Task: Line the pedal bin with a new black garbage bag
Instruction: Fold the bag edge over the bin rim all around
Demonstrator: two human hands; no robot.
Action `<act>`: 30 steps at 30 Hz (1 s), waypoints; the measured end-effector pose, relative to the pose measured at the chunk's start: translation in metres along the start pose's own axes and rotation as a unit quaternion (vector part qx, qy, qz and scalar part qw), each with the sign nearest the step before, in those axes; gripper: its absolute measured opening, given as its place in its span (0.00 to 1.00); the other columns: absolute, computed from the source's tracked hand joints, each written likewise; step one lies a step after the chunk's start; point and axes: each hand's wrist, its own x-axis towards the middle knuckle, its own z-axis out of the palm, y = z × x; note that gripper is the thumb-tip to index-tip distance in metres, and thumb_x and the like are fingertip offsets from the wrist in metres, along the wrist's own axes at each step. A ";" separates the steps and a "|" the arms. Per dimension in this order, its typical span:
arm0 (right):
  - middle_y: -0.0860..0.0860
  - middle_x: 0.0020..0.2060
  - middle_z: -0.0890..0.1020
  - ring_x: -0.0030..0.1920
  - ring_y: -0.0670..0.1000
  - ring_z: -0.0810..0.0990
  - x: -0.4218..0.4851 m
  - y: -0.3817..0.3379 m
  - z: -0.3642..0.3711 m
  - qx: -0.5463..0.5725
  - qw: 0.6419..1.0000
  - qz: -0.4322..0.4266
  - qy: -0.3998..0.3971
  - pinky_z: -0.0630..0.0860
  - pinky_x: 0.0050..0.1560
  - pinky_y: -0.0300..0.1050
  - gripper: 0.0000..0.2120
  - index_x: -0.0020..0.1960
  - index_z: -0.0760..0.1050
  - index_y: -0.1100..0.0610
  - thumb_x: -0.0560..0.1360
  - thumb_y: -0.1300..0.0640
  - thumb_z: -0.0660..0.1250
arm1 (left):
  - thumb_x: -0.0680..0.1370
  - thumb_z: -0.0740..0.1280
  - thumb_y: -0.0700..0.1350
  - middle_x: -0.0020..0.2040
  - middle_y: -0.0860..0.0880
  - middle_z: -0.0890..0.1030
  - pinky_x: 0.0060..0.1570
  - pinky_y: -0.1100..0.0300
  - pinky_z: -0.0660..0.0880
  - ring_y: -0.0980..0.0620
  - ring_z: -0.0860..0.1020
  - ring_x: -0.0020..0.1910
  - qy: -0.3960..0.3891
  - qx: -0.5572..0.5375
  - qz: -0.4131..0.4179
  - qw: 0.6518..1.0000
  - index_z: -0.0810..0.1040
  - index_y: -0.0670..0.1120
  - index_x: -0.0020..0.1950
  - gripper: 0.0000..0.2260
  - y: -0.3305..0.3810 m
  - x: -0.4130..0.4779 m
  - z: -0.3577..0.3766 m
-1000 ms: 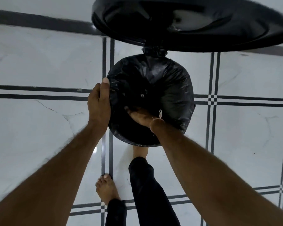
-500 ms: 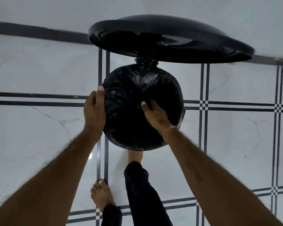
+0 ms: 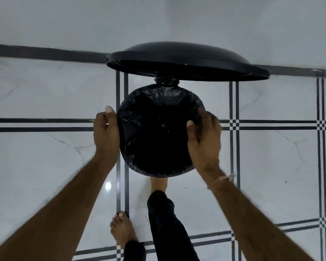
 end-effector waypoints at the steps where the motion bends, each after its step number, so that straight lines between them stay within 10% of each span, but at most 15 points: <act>1: 0.58 0.70 0.76 0.71 0.57 0.73 0.011 0.002 -0.005 0.003 0.999 0.040 0.006 0.69 0.69 0.46 0.23 0.75 0.71 0.59 0.84 0.50 0.62 | 0.84 0.56 0.62 0.47 0.49 0.79 0.56 0.45 0.77 0.46 0.78 0.49 -0.002 0.013 0.014 1.000 0.75 0.43 0.54 0.23 0.007 0.003 0.001; 4: 0.59 0.60 0.84 0.63 0.61 0.81 0.057 -0.001 -0.006 0.077 0.984 0.142 -0.071 0.76 0.68 0.61 0.19 0.62 0.80 0.61 0.86 0.48 0.58 | 0.85 0.56 0.57 0.53 0.46 0.83 0.56 0.46 0.79 0.44 0.81 0.54 -0.041 0.102 0.082 0.991 0.79 0.45 0.59 0.19 0.030 0.017 0.017; 9: 0.58 0.46 0.86 0.47 0.58 0.85 0.114 -0.008 0.010 0.279 0.929 0.205 -0.131 0.82 0.56 0.51 0.12 0.52 0.83 0.63 0.85 0.58 0.65 | 0.85 0.60 0.49 0.56 0.49 0.85 0.54 0.58 0.74 0.50 0.81 0.55 -0.093 0.223 0.144 0.960 0.84 0.51 0.62 0.14 0.052 0.049 0.049; 16: 0.60 0.41 0.80 0.41 0.56 0.79 0.120 -0.001 -0.002 0.304 0.915 0.212 -0.161 0.79 0.49 0.51 0.15 0.48 0.79 0.64 0.83 0.52 0.69 | 0.83 0.67 0.53 0.50 0.46 0.86 0.60 0.48 0.82 0.47 0.84 0.51 -0.105 0.079 0.025 0.991 0.84 0.42 0.57 0.15 0.054 0.053 0.027; 21: 0.57 0.48 0.80 0.45 0.53 0.79 0.083 0.031 -0.011 0.261 0.900 0.327 -0.123 0.76 0.39 0.43 0.30 0.58 0.78 0.72 0.84 0.41 0.63 | 0.85 0.63 0.56 0.35 0.55 0.79 0.37 0.63 0.74 0.61 0.77 0.31 -0.109 0.019 -0.092 0.990 0.80 0.45 0.47 0.16 0.027 0.030 -0.004; 25: 0.54 0.50 0.89 0.45 0.49 0.89 0.065 0.039 -0.010 0.389 0.828 0.366 -0.169 0.84 0.38 0.41 0.22 0.58 0.83 0.63 0.84 0.44 0.63 | 0.85 0.63 0.57 0.46 0.54 0.86 0.48 0.58 0.78 0.55 0.84 0.46 -0.114 -0.072 -0.230 0.964 0.83 0.49 0.52 0.14 0.017 0.022 -0.004; 28: 0.58 0.57 0.87 0.55 0.55 0.87 0.061 0.035 -0.011 0.442 0.796 0.384 -0.154 0.84 0.50 0.48 0.24 0.65 0.80 0.64 0.85 0.44 0.62 | 0.85 0.62 0.55 0.48 0.49 0.89 0.35 0.60 0.83 0.52 0.88 0.41 -0.093 -0.170 -0.293 0.936 0.84 0.46 0.57 0.16 0.023 0.016 0.002; 30: 0.52 0.49 0.86 0.44 0.45 0.87 0.048 0.032 -0.009 0.430 0.813 0.383 -0.088 0.82 0.39 0.40 0.21 0.60 0.81 0.62 0.86 0.45 0.62 | 0.86 0.62 0.53 0.41 0.50 0.89 0.27 0.62 0.80 0.54 0.87 0.34 -0.060 -0.204 -0.290 0.933 0.83 0.45 0.54 0.14 0.024 0.005 0.003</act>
